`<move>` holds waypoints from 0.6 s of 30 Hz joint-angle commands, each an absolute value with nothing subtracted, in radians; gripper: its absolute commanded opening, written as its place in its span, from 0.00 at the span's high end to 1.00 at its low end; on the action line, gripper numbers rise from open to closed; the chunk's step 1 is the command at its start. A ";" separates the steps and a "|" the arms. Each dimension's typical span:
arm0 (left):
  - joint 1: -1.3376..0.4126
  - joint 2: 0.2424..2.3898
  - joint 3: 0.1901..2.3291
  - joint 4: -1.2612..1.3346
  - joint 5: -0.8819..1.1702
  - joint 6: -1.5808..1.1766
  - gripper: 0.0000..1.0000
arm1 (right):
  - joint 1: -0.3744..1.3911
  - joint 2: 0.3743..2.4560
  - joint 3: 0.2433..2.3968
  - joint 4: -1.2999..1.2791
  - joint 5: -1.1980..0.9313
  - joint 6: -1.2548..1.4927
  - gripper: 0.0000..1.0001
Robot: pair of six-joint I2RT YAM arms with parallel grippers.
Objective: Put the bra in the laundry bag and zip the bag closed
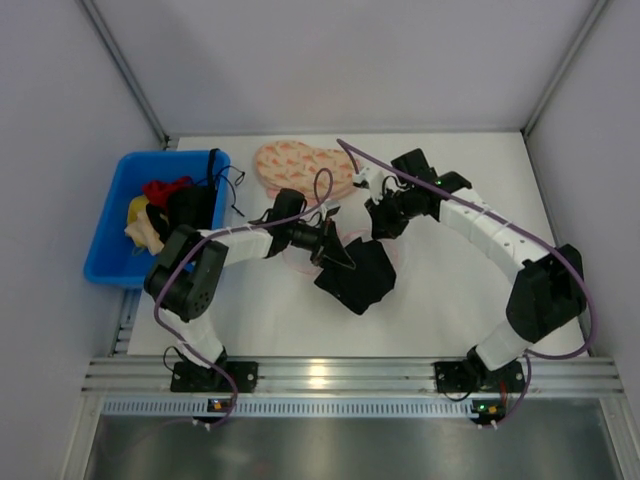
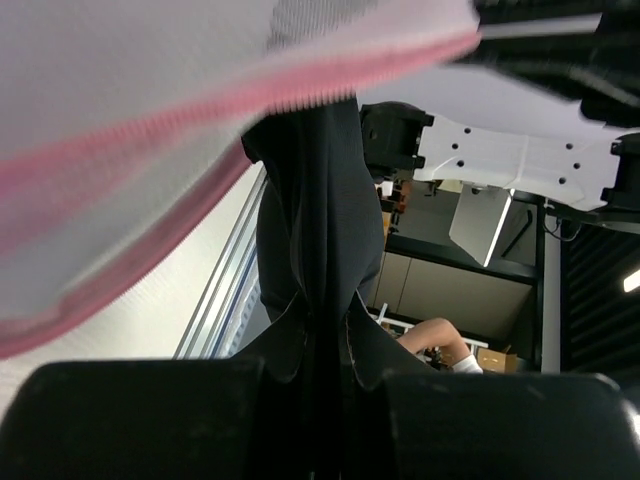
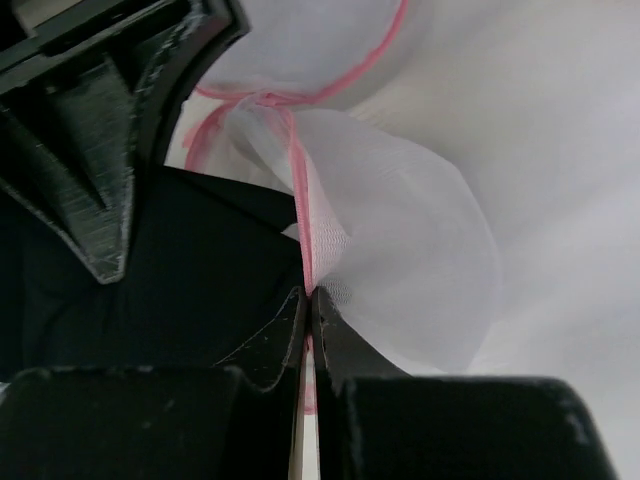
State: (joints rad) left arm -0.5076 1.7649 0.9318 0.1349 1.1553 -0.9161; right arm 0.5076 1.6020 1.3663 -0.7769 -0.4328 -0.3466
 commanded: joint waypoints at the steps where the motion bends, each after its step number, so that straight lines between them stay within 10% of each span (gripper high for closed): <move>1: -0.500 1.792 0.966 0.369 1.215 -1.058 1.00 | 0.538 1.522 1.332 -0.723 -0.492 -0.374 1.00; 18: -0.416 1.695 0.864 0.532 0.930 -1.131 1.00 | 0.546 1.566 1.351 -0.765 -0.592 -0.303 1.00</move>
